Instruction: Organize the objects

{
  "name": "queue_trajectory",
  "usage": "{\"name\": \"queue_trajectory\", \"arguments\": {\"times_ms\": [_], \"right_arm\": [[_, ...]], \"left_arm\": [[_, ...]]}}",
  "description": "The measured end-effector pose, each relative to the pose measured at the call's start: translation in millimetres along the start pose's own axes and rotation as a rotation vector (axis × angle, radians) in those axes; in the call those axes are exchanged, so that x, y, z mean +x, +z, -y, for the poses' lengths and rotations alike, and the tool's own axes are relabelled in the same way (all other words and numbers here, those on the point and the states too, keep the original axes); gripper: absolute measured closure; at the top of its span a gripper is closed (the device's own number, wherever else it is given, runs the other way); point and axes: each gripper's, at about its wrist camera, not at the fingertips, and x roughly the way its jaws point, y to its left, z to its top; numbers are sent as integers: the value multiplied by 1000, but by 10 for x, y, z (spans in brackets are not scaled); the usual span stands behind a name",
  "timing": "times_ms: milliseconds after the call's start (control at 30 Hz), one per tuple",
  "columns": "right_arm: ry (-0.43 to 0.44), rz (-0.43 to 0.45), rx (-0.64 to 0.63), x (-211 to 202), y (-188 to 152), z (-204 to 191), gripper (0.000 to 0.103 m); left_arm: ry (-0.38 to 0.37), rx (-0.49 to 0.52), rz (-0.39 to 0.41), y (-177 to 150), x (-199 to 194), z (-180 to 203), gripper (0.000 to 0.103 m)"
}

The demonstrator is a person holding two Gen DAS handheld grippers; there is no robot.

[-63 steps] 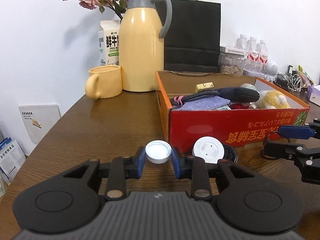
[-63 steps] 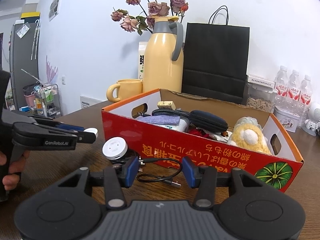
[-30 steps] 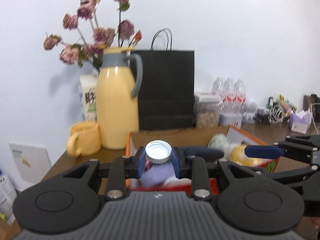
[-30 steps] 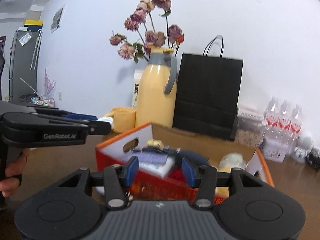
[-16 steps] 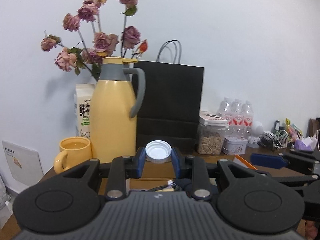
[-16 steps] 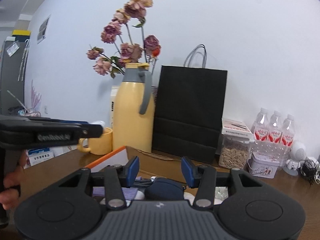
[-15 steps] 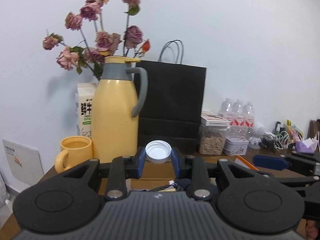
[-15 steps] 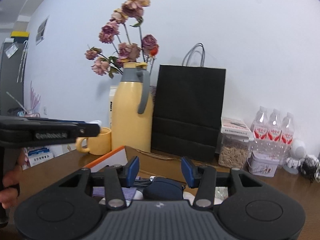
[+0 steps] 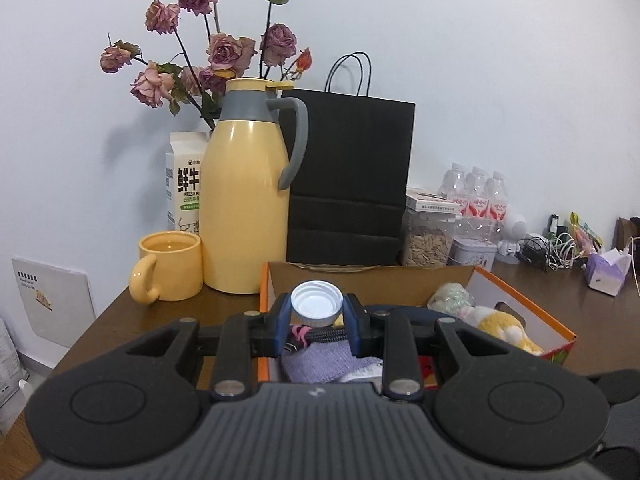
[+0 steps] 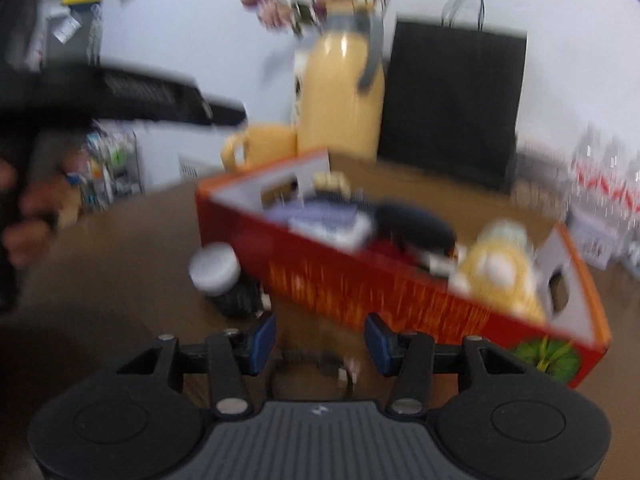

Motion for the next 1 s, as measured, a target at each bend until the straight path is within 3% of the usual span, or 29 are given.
{"name": "queue_trajectory", "arguments": {"times_ms": [100,167,367,467,500,533,1000], "right_arm": [[12,-27,41,69,-36,46,46],[14,-37,66,83,-66,66,46],[39,-39,48,50,-117,-28,56],[44,-13,38,-19,-125,-75,67],[44,-10,38,-22,-117,-77,77],[42,-6,42,-33,-119,-73,93],[58,-11,68,-16,-122,-30,89]], "left_arm": [[-9,8,1,-16,-7,27,74],[-12,10,2,-25,-6,35,74],[-16,12,-4,-63,5,46,74],[-17,14,-4,-72,8,52,74],[-17,14,-4,-72,7,52,74],[-17,14,-4,-73,7,53,74],[-18,19,-2,-96,-2,79,74]]}}
